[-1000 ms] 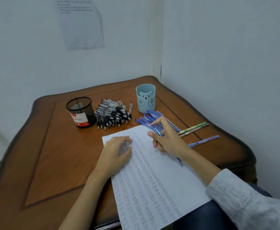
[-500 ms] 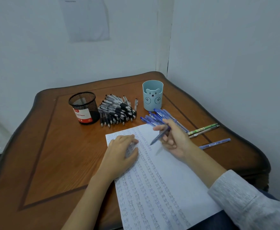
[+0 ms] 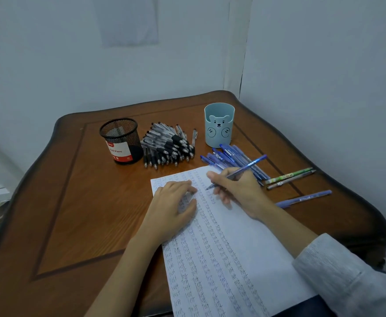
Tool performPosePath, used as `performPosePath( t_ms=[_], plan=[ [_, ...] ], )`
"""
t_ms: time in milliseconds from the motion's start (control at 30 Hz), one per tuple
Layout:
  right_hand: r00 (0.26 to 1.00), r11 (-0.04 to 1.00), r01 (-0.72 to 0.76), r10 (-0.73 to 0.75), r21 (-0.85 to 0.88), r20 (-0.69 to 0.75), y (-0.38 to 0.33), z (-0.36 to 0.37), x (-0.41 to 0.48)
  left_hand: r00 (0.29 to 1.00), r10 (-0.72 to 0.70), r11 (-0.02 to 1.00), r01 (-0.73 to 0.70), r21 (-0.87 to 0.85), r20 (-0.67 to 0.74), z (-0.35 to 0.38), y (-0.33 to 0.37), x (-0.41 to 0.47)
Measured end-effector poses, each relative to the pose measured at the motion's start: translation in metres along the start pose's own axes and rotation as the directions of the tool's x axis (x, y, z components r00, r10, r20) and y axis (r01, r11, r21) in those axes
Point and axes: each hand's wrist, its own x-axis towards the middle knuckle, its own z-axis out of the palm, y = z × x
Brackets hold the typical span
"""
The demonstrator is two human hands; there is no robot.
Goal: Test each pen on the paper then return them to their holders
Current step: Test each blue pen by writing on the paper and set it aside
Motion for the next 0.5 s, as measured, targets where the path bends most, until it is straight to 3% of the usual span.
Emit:
performPosePath(
  t_ms=[100,233,500],
  plan=[
    [0.993,0.979,0.047,-0.068,-0.201,-0.098,0.003,0.003,-0.003,1.0,-0.007,1.0,0.007,0.005,0.004,-0.001,0.001,0.0],
    [0.97,0.915,0.148,-0.207,-0.375,-0.123,0.012,0.003,-0.001,1.0,-0.021,1.0,0.021,0.005,0.014,-0.001,0.003,0.0],
    [0.975,0.902,0.165,-0.209,-0.399,-0.071,0.02,0.001,0.005,1.0,-0.025,1.0,0.024,0.012,0.02,-0.001,0.004,0.0]
  ],
)
